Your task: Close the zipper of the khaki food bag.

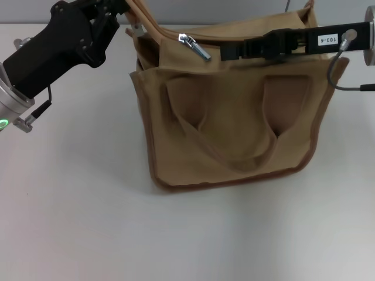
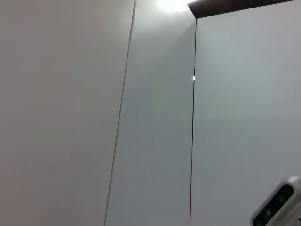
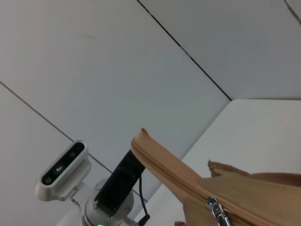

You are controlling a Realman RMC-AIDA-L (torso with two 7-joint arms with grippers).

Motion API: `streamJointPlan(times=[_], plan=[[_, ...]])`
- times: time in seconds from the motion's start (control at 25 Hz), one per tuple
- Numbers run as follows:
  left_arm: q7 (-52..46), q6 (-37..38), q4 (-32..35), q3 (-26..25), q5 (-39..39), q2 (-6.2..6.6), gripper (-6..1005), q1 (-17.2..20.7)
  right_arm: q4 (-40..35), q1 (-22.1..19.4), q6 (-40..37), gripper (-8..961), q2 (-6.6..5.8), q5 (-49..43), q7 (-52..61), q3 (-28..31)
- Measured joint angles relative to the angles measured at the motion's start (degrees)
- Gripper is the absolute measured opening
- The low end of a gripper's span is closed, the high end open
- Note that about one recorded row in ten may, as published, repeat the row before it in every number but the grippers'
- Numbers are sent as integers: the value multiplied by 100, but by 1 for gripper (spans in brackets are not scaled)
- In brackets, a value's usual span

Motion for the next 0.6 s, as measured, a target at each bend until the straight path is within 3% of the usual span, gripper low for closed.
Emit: streamJointPlan(times=[0.6], plan=[[-40, 57, 0, 43, 8, -10, 15, -7, 82, 308, -23, 33, -89, 148, -156, 33]])
